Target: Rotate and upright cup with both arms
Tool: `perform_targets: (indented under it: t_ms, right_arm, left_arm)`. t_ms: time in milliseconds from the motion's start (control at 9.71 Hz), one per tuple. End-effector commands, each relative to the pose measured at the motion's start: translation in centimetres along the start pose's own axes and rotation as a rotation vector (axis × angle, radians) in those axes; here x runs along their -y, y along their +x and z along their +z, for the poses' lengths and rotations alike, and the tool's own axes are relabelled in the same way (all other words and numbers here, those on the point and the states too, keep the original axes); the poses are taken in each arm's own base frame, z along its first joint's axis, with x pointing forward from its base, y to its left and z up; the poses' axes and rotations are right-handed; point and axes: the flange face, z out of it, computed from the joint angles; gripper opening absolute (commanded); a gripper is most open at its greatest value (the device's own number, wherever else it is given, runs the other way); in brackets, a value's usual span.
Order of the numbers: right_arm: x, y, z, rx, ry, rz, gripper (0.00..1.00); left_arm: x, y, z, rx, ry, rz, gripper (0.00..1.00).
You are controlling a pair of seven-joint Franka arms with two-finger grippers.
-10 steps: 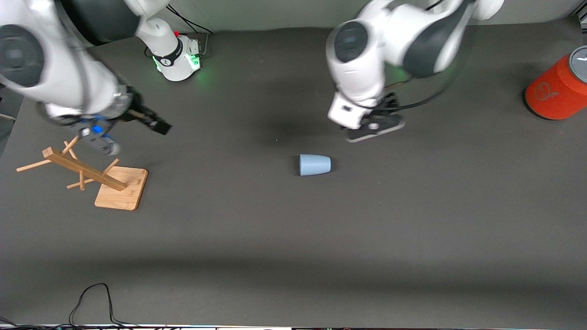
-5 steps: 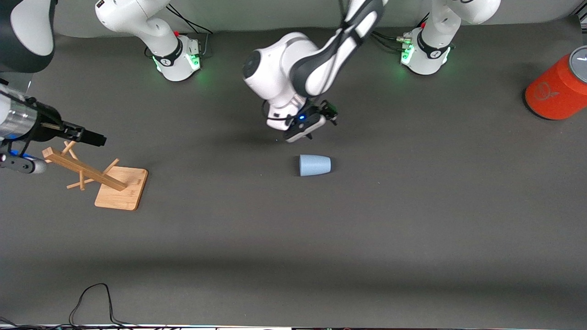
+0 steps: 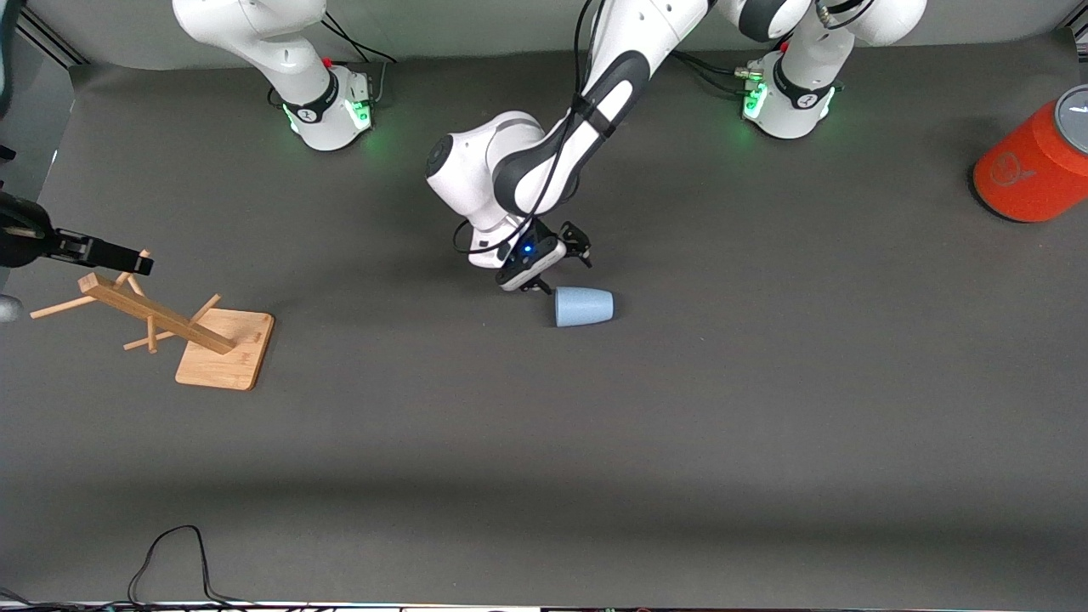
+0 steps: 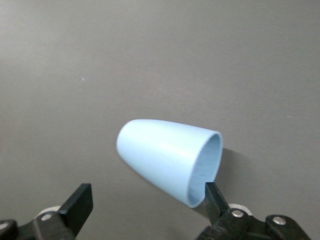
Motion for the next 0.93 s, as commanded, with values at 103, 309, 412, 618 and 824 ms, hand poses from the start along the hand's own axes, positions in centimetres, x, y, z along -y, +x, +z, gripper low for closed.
perform_targets:
  t_ms: [103,309,412,618,824]
  right_arm:
    - [-0.2,-2.5,0.9,-0.071,0.002,-0.036,1.0]
    - [-0.2,-2.4,0.7,-0.073,0.001,-0.038,1.0]
    - [0.0,-2.5,0.2,-0.074,-0.001,-0.037,1.0]
    - [0.7,-2.8,-0.5,-0.093,-0.042,-0.057,1.0]
    - [0.4,-2.7,-0.6,-0.094,-0.041,-0.054,1.0]
  left_arm:
    - [-1.5,-0.5,-0.1,-0.04,-0.019,-0.016,1.0]
    - [-2.4,-0.9,2.8,-0.051,0.016,-0.005,1.0]
    - [-2.5,-1.1,3.2,-0.053,0.023,-0.005,0.85]
    - [-2.2,-0.3,2.7,-0.048,0.031,-0.013,0.13]
    - [-1.9,1.2,2.7,-0.04,0.027,-0.015,0.0]
